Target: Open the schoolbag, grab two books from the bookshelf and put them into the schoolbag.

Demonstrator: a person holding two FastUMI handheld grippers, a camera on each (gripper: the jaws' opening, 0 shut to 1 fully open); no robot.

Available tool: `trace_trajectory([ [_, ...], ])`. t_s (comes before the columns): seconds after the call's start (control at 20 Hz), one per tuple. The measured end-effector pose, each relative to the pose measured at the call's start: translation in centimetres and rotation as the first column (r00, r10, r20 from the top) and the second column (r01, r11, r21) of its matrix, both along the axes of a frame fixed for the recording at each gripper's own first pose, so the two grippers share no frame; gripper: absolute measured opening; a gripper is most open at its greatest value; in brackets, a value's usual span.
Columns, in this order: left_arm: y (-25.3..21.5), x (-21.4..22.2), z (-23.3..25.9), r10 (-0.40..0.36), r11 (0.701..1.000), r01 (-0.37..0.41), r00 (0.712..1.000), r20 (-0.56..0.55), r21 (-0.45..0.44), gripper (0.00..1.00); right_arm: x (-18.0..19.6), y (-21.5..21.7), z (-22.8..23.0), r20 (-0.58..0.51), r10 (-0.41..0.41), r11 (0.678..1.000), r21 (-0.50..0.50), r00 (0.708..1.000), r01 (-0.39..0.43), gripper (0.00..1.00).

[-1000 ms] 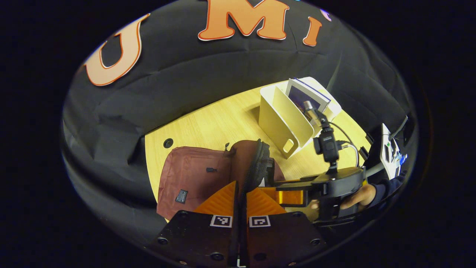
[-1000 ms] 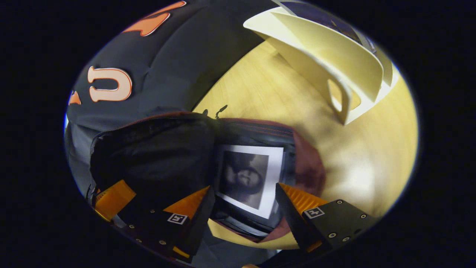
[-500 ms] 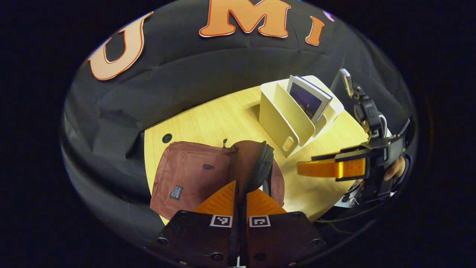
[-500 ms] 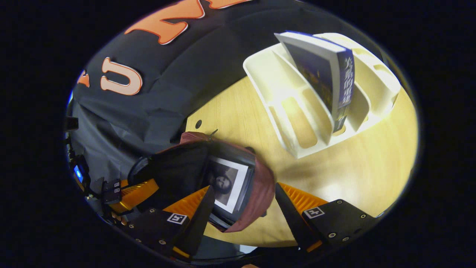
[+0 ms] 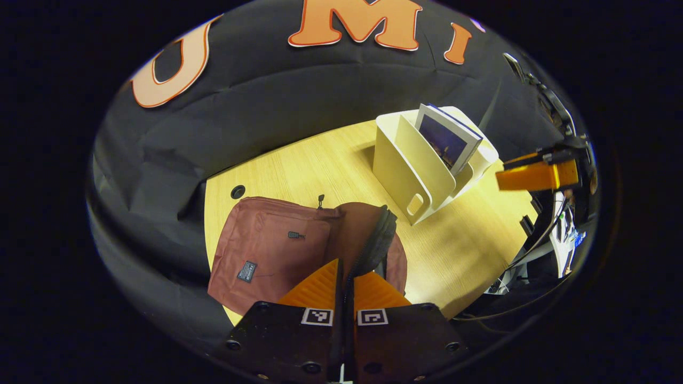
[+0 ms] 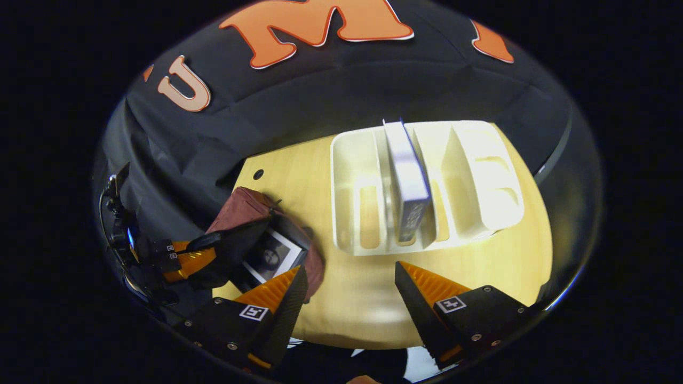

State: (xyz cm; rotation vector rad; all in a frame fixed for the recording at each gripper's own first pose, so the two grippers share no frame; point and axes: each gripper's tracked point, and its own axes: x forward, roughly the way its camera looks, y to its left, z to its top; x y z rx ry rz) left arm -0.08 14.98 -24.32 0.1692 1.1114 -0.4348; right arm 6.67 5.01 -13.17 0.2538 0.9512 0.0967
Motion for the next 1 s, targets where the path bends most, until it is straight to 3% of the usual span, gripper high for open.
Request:
trace_trajectory([
  [0.2,0.2,0.1,-0.8,0.028,1.0,-0.028,0.999,-0.017,-0.002,0.02,3.8,-4.0,2.5,-0.001,0.021,0.994,-0.107,1.0,-0.021,0.98],
  [0.5,0.4,0.6,-1.6,0.075,0.997,-0.075,0.996,-0.039,0.011,0.02,8.9,-4.1,2.5,-0.095,0.101,0.987,-0.116,0.99,-0.111,0.98],
  [0.85,-0.2,0.1,-3.0,0.168,0.986,-0.169,0.981,-0.096,-0.002,0.02,13.9,-5.1,-3.2,-0.244,0.126,0.976,-0.144,0.962,-0.164,0.97],
  [1.0,-0.1,0.2,-3.3,0.199,0.98,-0.198,0.974,-0.108,0.014,0.03,15.1,-5.1,-5.1,-0.294,0.134,0.975,-0.13,0.946,-0.179,0.89],
])
